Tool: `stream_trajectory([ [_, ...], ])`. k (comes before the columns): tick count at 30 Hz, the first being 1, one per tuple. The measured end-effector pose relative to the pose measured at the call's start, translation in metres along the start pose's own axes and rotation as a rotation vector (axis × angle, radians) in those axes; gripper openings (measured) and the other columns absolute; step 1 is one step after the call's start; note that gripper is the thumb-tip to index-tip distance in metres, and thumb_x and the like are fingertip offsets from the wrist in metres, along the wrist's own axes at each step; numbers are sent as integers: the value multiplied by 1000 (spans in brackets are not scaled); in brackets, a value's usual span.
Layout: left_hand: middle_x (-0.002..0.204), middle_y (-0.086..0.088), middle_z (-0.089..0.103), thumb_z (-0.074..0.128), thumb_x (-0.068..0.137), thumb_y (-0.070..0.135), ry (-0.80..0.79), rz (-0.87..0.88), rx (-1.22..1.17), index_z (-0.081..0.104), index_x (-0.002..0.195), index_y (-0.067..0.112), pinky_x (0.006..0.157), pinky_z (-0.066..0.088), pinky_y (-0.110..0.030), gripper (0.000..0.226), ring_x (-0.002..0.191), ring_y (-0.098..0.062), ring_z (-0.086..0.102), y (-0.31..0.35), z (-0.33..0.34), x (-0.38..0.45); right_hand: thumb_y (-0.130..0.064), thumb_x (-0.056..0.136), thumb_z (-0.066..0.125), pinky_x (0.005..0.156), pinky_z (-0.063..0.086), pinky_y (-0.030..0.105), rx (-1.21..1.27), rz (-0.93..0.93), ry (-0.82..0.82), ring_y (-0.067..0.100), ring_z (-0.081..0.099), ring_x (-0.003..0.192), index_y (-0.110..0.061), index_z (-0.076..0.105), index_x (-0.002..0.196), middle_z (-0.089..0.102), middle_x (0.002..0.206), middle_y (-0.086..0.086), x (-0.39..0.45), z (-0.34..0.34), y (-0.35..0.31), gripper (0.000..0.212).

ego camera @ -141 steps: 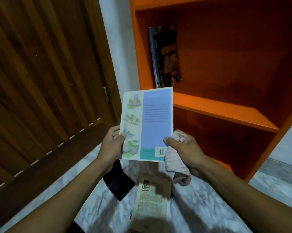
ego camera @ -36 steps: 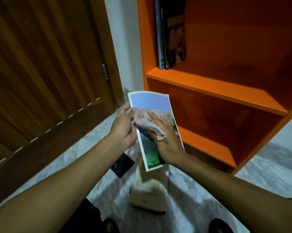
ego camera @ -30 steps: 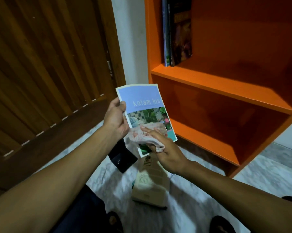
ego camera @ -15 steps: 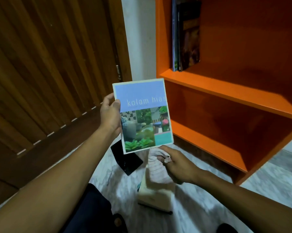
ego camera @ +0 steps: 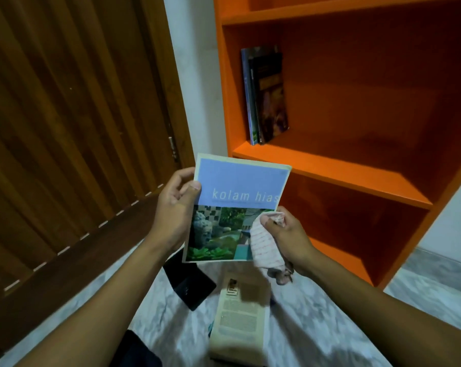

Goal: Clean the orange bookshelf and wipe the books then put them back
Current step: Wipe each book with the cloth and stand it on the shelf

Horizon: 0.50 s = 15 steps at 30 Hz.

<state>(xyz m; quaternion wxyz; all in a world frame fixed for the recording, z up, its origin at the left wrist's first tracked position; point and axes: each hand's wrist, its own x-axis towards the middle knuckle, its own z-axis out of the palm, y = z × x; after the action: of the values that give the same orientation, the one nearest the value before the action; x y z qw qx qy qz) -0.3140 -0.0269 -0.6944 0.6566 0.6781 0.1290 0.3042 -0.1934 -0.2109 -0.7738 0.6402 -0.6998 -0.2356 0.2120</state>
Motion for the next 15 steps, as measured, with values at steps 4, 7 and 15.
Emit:
stream_trajectory([
  [4, 106, 9, 74, 53, 100, 20, -22, 26, 109, 61, 113, 27, 77, 59, -32, 17, 99, -12, 71, 4, -15, 1, -31, 96, 61, 69, 36, 33, 2, -78, 50, 23, 54, 78, 1, 46, 99, 51, 98, 33, 6, -12, -27, 36],
  [7, 97, 11, 71, 59, 98, 21, -162, 26, 411, 68, 97, 29, 77, 60, -32, 12, 90, -10, 68, -1, -22, 1, -25, 98, 59, 70, 42, 36, -23, -108, 115, 30, 64, 85, -8, 58, 98, 64, 97, 21, 16, -27, -49, 17],
  [15, 81, -9, 57, 58, 98, 11, -127, 37, 413, 59, 92, 7, 58, 50, -20, 7, 71, -21, 58, 24, 15, 59, -30, 96, 62, 77, 51, 39, -89, -177, 243, 24, 64, 104, -23, 65, 103, 67, 108, -1, 60, -63, -123, 11],
])
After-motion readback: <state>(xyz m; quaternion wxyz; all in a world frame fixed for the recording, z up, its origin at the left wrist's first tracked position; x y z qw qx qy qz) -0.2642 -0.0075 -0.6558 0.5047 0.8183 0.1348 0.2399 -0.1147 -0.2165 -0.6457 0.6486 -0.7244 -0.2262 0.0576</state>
